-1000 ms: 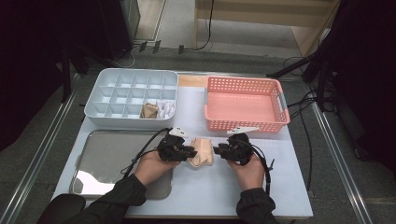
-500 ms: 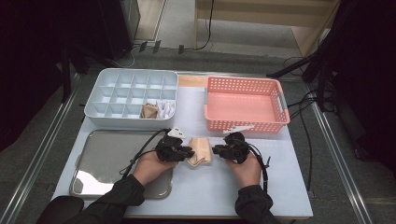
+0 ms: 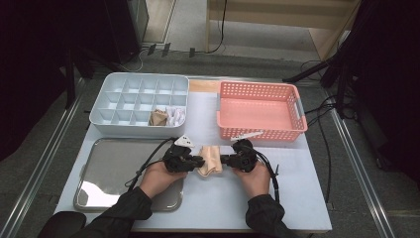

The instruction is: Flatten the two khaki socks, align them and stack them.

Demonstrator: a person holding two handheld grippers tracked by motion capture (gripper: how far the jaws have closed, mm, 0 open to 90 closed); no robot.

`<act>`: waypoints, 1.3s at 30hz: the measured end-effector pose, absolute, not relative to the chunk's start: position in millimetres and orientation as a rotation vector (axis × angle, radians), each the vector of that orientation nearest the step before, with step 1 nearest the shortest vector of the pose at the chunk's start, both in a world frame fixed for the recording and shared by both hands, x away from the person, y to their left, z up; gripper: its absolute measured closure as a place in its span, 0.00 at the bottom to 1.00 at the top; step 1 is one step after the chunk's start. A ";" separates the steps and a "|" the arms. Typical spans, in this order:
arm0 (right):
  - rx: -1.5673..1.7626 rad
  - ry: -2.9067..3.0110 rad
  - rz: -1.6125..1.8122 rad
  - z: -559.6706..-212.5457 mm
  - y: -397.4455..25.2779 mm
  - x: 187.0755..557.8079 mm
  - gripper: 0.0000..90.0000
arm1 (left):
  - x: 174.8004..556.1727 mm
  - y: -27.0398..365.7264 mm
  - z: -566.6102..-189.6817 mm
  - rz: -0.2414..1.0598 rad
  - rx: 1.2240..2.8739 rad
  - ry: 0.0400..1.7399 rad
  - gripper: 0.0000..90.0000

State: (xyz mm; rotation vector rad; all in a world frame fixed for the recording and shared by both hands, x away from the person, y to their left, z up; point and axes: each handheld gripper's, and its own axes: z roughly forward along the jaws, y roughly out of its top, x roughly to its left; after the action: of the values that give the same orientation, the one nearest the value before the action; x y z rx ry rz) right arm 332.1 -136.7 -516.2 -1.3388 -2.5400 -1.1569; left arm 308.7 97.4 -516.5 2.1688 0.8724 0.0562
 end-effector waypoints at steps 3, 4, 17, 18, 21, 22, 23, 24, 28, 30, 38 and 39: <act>-1.321 -2.535 -1.201 -509.5 -135.1 329.9 0.97 | 308.5 97.2 -516.6 0.057 2.169 0.874 0.89; -1.315 -2.532 -1.212 -508.5 -135.0 329.8 0.96 | 308.6 97.0 -516.6 0.058 2.170 0.873 0.89; -1.251 -2.525 -1.250 -501.1 -124.9 324.6 0.96 | 305.8 91.4 -517.7 0.059 2.181 0.864 0.89; -1.251 -2.526 -1.250 -500.7 -124.1 324.3 0.96 | 305.9 91.7 -517.6 0.060 2.184 0.864 0.89; -1.246 -2.527 -1.250 -500.3 -122.3 323.8 0.96 | 306.1 91.8 -517.7 0.058 2.183 0.864 0.89; -1.243 -2.527 -1.251 -500.3 -121.6 323.6 0.96 | 306.0 91.6 -517.9 0.059 2.182 0.863 0.89; -1.239 -2.532 -1.253 -500.3 -120.9 323.4 0.95 | 305.9 91.2 -518.0 0.058 2.179 0.866 0.89; -1.236 -2.534 -1.251 -500.0 -120.3 322.9 0.95 | 305.9 91.1 -518.0 0.059 2.180 0.865 0.89; -1.227 -2.540 -1.255 -499.0 -117.7 321.6 0.95 | 305.9 91.0 -517.9 0.059 2.181 0.867 0.89; -1.227 -2.543 -1.255 -498.8 -116.5 321.3 0.96 | 306.3 91.4 -518.0 0.056 2.181 0.869 0.89; -1.233 -2.573 -1.251 -497.9 -112.3 320.0 0.96 | 306.3 90.9 -518.2 0.058 2.179 0.872 0.90; -1.235 -2.575 -1.251 -497.9 -112.2 320.0 0.96 | 306.4 91.0 -518.0 0.058 2.179 0.873 0.90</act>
State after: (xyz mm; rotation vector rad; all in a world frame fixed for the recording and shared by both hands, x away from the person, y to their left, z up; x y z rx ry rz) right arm 320.0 -112.2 -497.9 -1.2351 -2.5747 -1.2507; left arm 306.4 91.0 -518.0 2.1790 0.8735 0.0578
